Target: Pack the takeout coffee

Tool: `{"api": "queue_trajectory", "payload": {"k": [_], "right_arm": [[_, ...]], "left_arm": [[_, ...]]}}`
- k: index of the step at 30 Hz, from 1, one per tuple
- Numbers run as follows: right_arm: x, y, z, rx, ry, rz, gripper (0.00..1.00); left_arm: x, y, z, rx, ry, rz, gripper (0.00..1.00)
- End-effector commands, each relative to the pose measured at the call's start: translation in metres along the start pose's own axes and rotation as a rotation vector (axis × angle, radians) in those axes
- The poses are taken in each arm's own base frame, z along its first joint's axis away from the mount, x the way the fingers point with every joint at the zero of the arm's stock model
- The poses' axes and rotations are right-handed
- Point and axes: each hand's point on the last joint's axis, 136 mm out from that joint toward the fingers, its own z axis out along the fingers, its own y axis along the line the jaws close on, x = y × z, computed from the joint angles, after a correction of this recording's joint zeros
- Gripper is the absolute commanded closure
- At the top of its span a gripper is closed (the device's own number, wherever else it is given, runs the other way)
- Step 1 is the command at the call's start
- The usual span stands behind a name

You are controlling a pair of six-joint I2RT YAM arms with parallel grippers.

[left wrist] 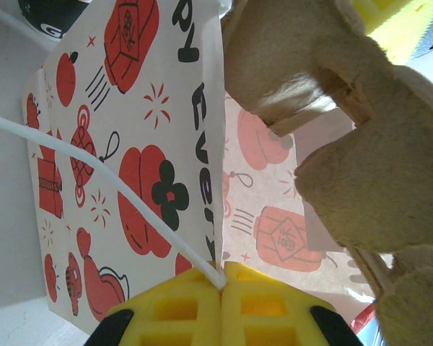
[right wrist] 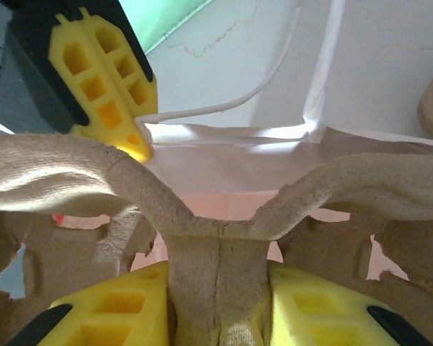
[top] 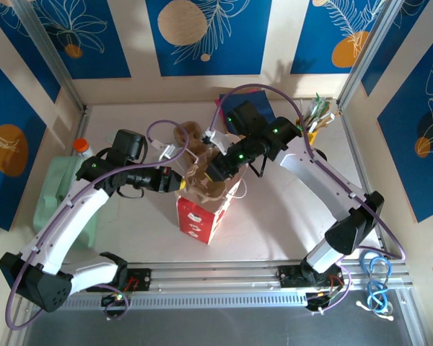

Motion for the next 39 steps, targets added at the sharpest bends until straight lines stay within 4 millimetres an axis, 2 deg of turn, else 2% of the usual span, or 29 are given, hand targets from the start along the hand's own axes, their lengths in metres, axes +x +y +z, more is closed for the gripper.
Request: {"api": "queue_trajectory", "payload": {"k": [1, 6, 11, 15, 19, 27, 39], "right_arm": [[-0.017, 0.024, -0.028, -0.045, -0.08, -0.033, 0.69], [-0.029, 0.039, -0.052, -0.068, -0.159, -0.064, 0.69], [-0.037, 0.03, -0.059, -0.036, -0.214, -0.055, 0.69], [-0.04, 0.01, -0.054, 0.035, -0.227, -0.029, 0.69], [-0.04, -0.003, -0.043, 0.073, -0.208, -0.012, 0.69], [-0.017, 0.005, -0.014, 0.123, -0.099, -0.05, 0.69], [0.007, 0.003, -0.011, 0.201, -0.071, -0.061, 0.69]], "left_arm": [[0.003, -0.012, -0.003, 0.039, 0.012, 0.037, 1.0], [0.002, -0.01, -0.001, 0.036, 0.014, 0.036, 1.0], [0.001, -0.01, 0.0, 0.042, 0.016, 0.036, 1.0], [-0.001, -0.011, 0.0, 0.045, 0.016, 0.038, 1.0], [-0.001, -0.012, 0.0, 0.047, 0.02, 0.038, 1.0], [-0.003, -0.008, 0.001, 0.03, 0.018, 0.028, 1.0], [-0.002, -0.006, 0.002, 0.024, 0.02, 0.024, 1.0]]}}
